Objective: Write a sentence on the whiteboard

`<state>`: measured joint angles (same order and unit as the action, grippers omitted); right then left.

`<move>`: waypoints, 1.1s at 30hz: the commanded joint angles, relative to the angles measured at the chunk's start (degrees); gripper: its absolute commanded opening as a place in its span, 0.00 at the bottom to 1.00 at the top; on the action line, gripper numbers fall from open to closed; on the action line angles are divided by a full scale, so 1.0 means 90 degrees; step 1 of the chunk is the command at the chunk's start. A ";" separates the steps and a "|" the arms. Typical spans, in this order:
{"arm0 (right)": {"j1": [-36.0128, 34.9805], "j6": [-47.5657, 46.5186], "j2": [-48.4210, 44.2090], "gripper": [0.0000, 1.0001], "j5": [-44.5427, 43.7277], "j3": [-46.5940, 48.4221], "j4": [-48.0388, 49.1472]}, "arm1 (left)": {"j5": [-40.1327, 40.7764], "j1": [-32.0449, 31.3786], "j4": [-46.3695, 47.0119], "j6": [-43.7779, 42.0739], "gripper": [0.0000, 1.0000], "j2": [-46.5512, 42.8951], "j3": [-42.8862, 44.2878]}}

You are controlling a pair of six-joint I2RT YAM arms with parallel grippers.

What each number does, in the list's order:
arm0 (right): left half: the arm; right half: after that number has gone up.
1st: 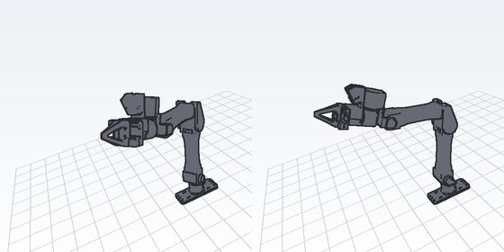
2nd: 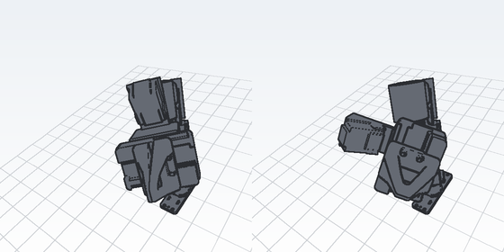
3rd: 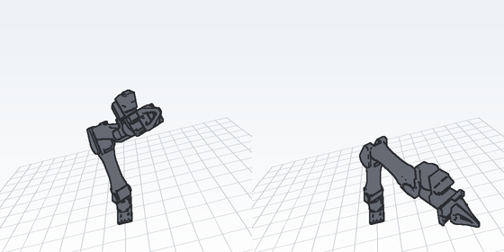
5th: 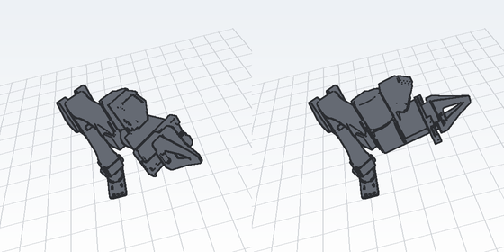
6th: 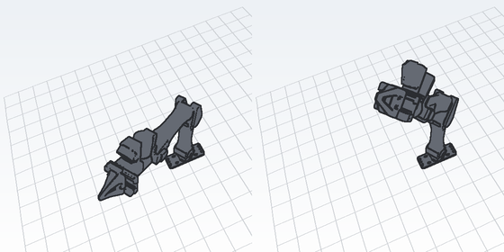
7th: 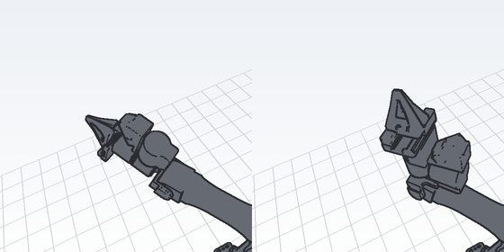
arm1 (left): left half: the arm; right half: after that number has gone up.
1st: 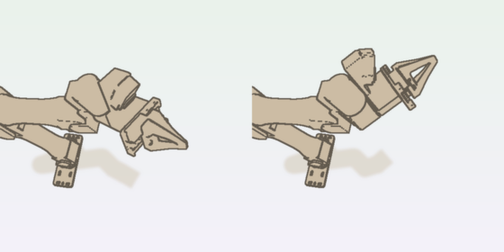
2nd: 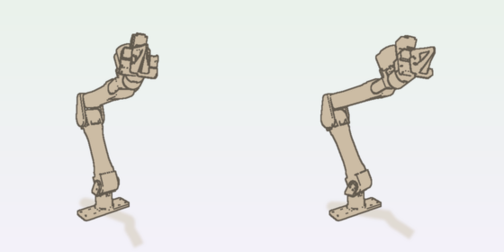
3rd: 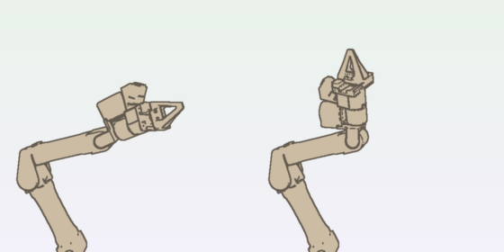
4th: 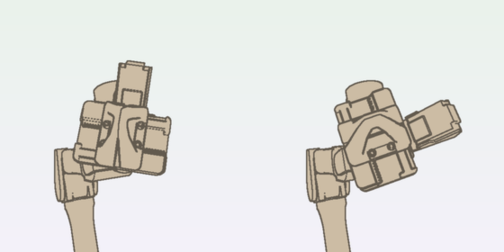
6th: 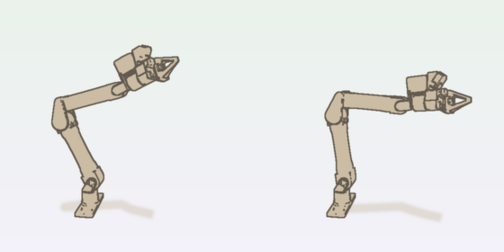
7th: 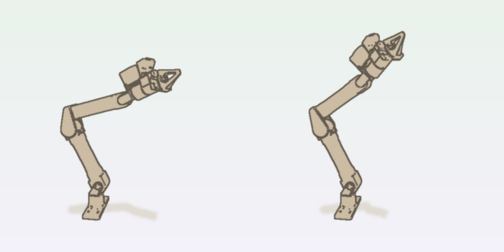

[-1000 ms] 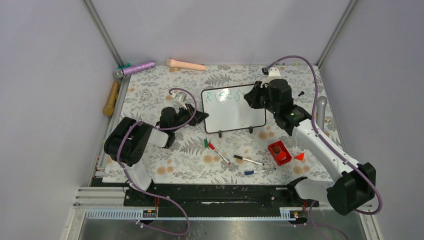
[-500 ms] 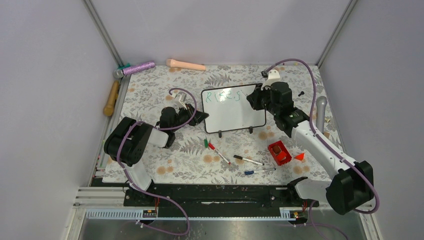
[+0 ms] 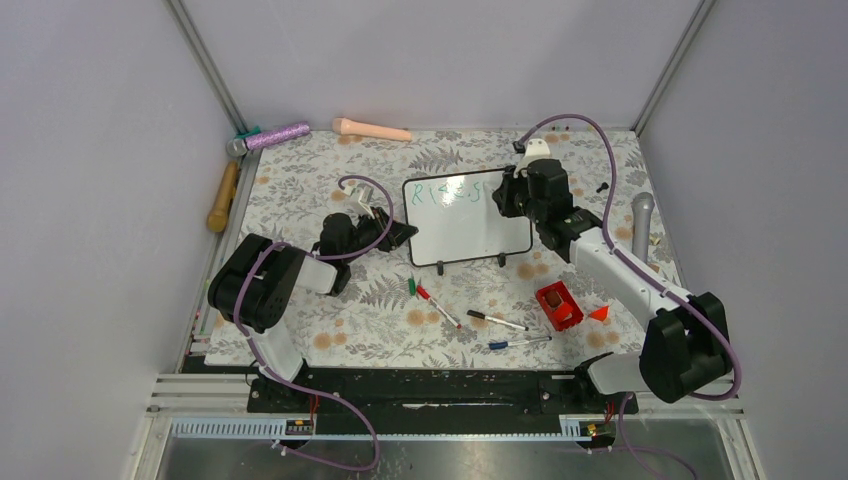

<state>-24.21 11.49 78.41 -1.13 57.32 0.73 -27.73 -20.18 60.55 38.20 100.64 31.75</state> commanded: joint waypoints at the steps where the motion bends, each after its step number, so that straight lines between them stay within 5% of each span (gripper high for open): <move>1: 0.0014 -0.0123 -0.0005 0.00 -0.0244 0.0405 0.0196 | 0.0204 -0.0005 -0.0010 -0.0121 0.00 0.0012 0.0185; 33: 0.0007 -0.0026 0.0219 0.00 -0.0363 0.0528 -0.0383 | 0.0240 -0.0025 -0.0121 -0.0181 0.00 -0.0018 0.0205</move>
<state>-24.23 11.20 81.76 -2.92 61.04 -0.99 -27.59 -20.36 59.86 37.95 100.64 31.94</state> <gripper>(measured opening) 0.155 0.186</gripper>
